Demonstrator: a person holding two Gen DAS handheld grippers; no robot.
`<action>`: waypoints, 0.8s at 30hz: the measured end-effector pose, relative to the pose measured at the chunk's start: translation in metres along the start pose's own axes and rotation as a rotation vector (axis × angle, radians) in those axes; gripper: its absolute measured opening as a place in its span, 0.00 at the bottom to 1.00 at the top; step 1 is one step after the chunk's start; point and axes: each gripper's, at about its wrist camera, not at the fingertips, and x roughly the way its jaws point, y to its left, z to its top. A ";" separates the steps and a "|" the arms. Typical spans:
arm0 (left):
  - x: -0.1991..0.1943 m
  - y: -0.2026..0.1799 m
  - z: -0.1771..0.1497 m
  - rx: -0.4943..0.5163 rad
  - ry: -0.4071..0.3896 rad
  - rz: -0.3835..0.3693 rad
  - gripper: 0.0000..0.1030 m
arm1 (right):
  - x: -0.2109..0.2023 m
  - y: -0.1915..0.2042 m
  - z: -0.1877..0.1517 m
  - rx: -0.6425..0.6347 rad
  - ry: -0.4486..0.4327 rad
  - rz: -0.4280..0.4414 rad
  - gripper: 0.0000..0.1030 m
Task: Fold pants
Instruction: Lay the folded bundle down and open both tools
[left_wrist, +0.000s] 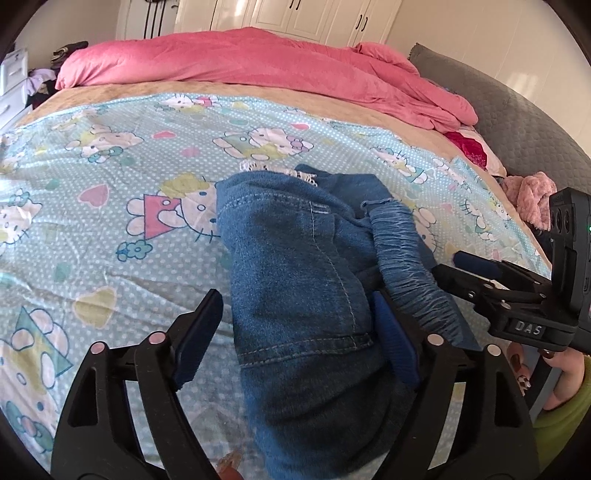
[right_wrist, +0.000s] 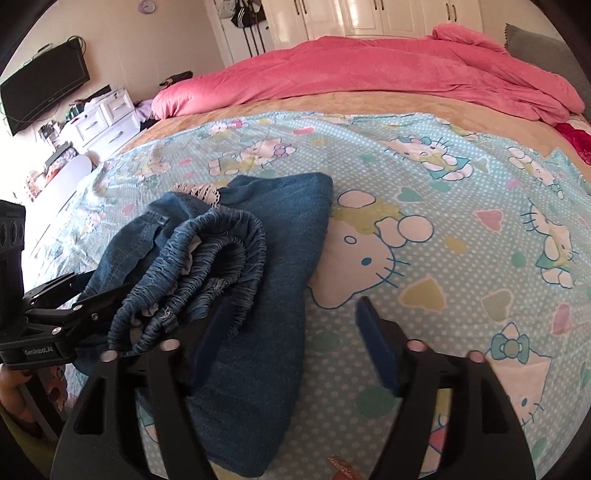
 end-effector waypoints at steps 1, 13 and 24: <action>-0.003 -0.001 0.000 -0.001 -0.007 -0.001 0.78 | -0.004 0.000 0.000 0.006 -0.013 0.001 0.80; -0.056 -0.018 -0.010 0.027 -0.101 0.026 0.91 | -0.060 0.010 -0.018 -0.007 -0.147 -0.037 0.96; -0.083 -0.025 -0.050 0.012 -0.088 0.037 0.91 | -0.096 0.020 -0.047 0.000 -0.170 -0.034 0.96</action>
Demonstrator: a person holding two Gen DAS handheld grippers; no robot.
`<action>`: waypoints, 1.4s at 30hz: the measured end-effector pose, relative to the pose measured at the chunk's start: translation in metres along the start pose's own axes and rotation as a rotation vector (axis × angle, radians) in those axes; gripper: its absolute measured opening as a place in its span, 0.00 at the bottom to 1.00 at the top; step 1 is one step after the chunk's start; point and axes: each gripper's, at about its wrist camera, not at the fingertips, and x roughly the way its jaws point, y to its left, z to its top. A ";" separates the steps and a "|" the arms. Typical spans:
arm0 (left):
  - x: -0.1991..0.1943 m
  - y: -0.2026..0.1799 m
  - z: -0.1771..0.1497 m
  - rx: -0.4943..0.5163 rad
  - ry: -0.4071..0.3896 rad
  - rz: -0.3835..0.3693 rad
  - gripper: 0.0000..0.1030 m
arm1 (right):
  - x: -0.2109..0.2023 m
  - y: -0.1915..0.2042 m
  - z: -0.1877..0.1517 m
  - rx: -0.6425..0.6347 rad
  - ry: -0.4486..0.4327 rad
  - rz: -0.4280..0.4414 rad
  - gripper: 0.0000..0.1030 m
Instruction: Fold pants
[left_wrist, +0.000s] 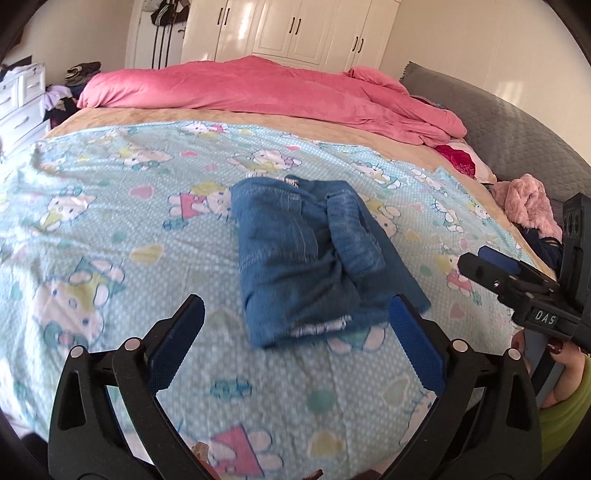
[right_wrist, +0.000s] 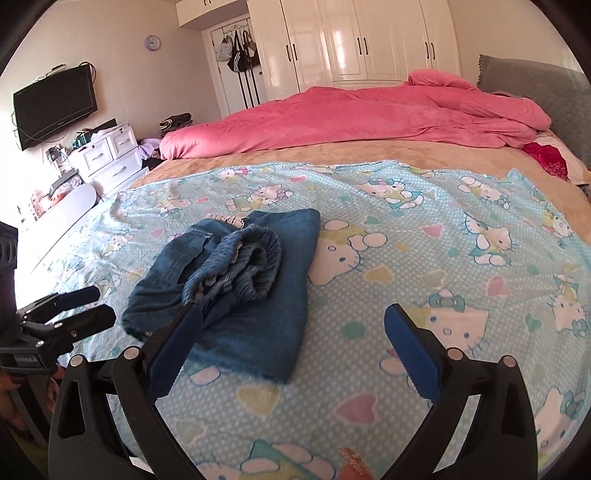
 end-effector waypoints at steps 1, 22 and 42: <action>-0.002 0.000 -0.005 -0.001 0.002 0.007 0.91 | -0.002 0.001 -0.002 -0.002 0.002 0.002 0.96; -0.010 -0.001 -0.064 -0.033 0.049 0.050 0.91 | -0.026 0.013 -0.058 -0.041 0.033 -0.025 0.96; 0.004 0.003 -0.065 -0.032 0.053 0.072 0.91 | -0.001 0.012 -0.071 -0.057 0.059 -0.029 0.96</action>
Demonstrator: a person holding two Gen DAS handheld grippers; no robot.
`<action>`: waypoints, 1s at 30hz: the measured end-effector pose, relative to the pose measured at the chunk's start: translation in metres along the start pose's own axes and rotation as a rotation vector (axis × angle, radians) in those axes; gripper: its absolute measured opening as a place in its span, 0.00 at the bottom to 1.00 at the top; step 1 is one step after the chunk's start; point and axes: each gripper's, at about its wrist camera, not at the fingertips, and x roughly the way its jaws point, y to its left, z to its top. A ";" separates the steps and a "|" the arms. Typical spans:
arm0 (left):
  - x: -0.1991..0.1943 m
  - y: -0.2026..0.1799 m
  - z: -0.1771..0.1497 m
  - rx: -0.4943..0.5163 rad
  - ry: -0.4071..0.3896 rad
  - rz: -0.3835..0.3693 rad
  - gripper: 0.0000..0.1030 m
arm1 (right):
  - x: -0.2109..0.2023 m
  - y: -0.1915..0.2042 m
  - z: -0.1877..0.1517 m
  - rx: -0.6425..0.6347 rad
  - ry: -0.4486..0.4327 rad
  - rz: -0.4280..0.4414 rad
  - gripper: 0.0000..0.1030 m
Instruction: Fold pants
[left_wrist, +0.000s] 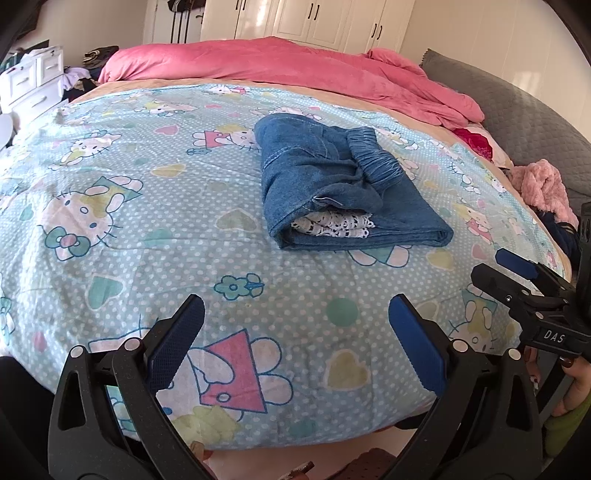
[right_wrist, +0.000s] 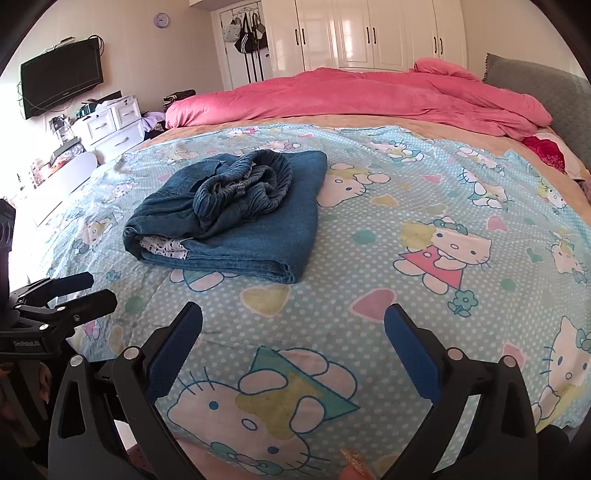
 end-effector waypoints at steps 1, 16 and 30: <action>0.001 0.000 0.000 0.000 0.002 0.004 0.91 | 0.000 0.000 0.000 0.001 0.001 0.000 0.96; -0.003 -0.002 0.001 0.006 0.000 0.019 0.91 | 0.001 -0.002 -0.001 0.009 0.005 -0.003 0.96; -0.003 -0.002 0.003 0.007 0.007 -0.001 0.91 | 0.002 -0.002 -0.001 0.009 0.011 -0.010 0.96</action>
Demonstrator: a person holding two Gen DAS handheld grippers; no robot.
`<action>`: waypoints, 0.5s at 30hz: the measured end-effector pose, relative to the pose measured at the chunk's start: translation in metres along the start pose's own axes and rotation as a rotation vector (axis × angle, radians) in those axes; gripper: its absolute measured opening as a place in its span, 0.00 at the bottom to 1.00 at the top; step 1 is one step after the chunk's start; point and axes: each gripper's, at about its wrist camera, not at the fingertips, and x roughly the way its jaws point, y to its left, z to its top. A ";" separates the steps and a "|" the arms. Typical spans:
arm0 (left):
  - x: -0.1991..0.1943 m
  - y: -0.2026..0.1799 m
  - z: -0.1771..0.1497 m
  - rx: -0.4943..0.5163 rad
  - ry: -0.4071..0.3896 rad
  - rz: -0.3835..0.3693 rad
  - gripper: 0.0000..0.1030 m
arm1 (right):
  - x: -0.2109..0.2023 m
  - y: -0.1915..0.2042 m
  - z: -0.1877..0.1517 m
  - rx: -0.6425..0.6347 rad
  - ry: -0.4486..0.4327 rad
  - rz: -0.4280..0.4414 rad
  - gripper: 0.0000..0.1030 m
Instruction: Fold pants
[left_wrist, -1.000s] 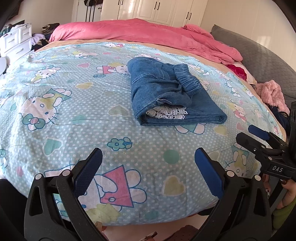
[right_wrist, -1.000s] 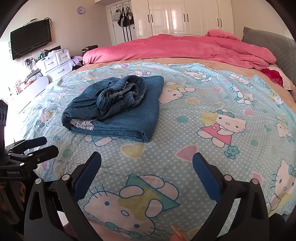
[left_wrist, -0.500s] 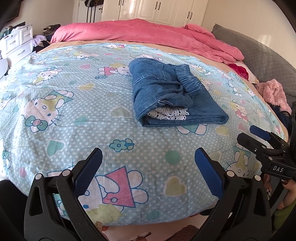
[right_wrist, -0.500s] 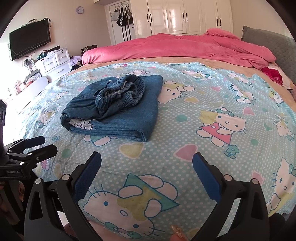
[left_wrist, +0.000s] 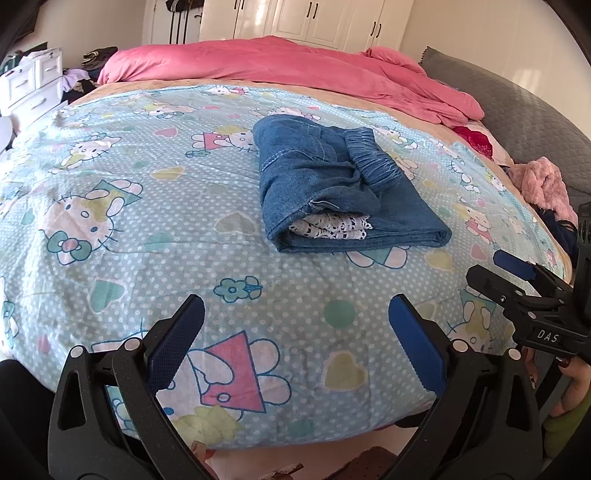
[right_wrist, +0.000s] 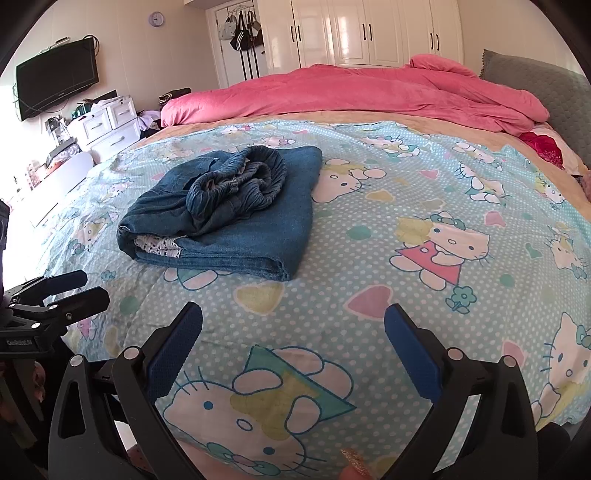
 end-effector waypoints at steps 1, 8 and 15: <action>0.000 0.000 0.000 -0.001 0.002 -0.002 0.91 | 0.000 0.000 0.000 0.000 0.000 0.000 0.96; 0.001 -0.001 0.000 -0.005 0.010 -0.005 0.91 | 0.002 0.000 -0.001 0.000 0.007 -0.002 0.96; 0.001 0.000 0.000 -0.008 0.012 0.001 0.91 | 0.002 -0.001 -0.001 -0.001 0.006 -0.001 0.96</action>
